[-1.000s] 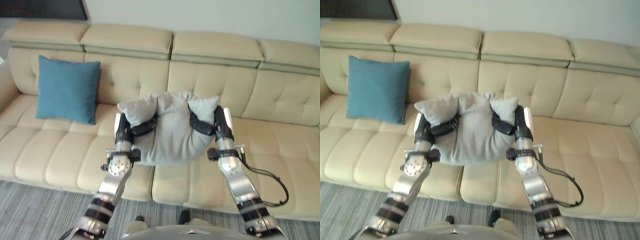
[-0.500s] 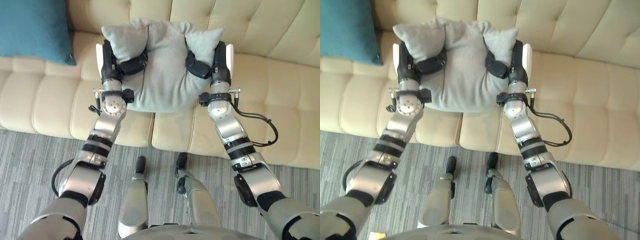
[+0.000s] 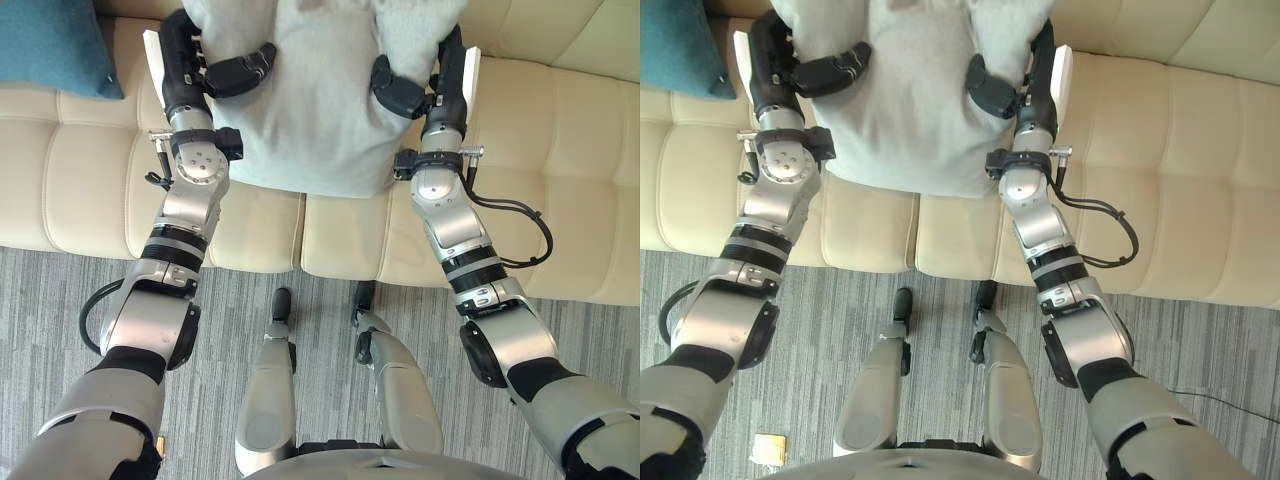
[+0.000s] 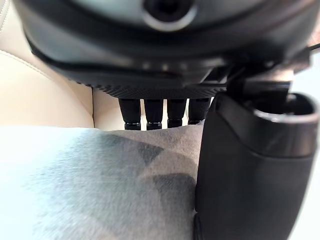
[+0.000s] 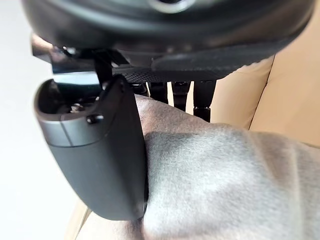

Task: Pick up cushions and gather them together orderly.

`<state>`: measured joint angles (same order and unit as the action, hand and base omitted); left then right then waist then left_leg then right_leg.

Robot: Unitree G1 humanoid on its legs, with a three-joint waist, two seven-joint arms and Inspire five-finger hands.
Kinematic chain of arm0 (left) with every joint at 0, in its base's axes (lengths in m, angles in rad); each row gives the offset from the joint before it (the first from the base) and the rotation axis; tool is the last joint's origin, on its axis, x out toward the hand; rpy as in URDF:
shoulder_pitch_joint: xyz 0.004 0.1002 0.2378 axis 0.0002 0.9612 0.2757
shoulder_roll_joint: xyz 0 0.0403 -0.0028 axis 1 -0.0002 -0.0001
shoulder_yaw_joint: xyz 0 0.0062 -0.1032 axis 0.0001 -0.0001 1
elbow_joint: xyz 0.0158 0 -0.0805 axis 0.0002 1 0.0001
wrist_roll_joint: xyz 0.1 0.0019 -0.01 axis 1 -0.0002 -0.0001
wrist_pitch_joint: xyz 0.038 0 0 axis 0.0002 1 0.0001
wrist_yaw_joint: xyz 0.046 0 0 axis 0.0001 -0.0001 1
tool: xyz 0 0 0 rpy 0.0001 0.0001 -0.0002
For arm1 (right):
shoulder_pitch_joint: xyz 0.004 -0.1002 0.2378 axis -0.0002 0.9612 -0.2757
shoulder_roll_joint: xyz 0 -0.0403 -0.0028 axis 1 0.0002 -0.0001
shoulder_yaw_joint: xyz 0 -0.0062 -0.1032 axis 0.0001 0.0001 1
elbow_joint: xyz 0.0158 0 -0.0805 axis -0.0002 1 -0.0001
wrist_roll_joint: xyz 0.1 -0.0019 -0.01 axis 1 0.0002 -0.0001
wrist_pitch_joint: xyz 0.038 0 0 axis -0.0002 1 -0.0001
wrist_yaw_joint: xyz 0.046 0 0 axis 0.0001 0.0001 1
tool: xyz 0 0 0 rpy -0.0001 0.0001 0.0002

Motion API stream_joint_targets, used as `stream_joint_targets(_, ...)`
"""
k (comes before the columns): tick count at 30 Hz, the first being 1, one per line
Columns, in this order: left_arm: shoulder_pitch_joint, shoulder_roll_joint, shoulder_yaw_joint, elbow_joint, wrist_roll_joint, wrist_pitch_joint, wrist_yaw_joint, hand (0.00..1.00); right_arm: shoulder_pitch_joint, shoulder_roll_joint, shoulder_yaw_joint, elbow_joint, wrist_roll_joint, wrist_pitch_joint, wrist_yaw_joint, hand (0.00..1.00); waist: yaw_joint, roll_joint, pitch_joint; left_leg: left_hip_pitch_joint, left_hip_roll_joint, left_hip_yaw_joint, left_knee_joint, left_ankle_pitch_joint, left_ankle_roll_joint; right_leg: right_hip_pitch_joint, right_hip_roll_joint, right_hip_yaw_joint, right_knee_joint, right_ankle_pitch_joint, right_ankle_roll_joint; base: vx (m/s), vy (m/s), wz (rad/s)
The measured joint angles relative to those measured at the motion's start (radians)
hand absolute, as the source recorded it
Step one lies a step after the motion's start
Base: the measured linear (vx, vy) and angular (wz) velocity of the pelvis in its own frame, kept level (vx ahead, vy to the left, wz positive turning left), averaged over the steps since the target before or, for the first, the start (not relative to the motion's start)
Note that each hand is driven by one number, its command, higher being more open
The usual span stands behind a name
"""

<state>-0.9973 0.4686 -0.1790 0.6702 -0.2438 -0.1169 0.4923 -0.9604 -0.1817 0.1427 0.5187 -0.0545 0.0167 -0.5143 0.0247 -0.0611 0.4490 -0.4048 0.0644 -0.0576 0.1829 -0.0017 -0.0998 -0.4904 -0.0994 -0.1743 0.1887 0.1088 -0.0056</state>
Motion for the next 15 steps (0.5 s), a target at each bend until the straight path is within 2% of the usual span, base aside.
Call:
stream_joint_targets(4,-0.022,0.023,0.001,0.016,-0.006,0.000,-0.020,1.00,-0.056,-0.029,-0.004,0.032,0.039,-0.002,0.004,1.00,-0.005,0.001,0.005,0.000,-0.001,0.000,0.000,0.000,0.000,-0.001,-0.001,0.000,-0.001,0.001,0.001,0.03,0.003,0.00)
stream_joint_targets(11,-0.052,0.082,0.064,0.027,-0.114,-0.007,-0.060,1.00,-0.135,-0.172,-0.014,0.087,0.176,-0.027,0.053,1.00,-0.007,0.002,0.009,0.001,-0.003,-0.002,0.000,0.002,0.000,0.001,-0.001,0.000,-0.001,0.002,0.001,0.04,0.006,0.00)
stream_joint_targets(12,-0.045,0.104,0.126,0.026,-0.127,-0.017,-0.067,1.00,-0.134,-0.200,-0.047,0.090,0.217,-0.030,0.068,1.00,-0.007,0.005,0.011,0.010,-0.003,-0.002,-0.001,0.002,-0.001,0.010,-0.001,0.000,-0.001,0.002,0.001,0.05,0.007,0.00)
stream_joint_targets(14,-0.040,0.116,0.158,0.024,-0.149,-0.024,-0.070,1.00,-0.131,-0.217,-0.064,0.091,0.239,-0.032,0.075,1.00,-0.006,0.010,0.013,0.015,-0.003,-0.003,-0.002,0.002,-0.001,0.016,-0.001,0.000,-0.001,0.002,0.001,0.04,0.006,0.01)
stream_joint_targets(15,0.012,0.142,0.221,-0.016,-0.181,-0.041,-0.080,1.00,-0.099,-0.240,-0.109,0.086,0.268,-0.049,0.088,1.00,-0.004,0.015,0.016,0.038,-0.003,-0.002,-0.014,0.005,0.000,0.032,0.000,0.000,-0.002,0.002,0.001,0.00,0.000,0.00)
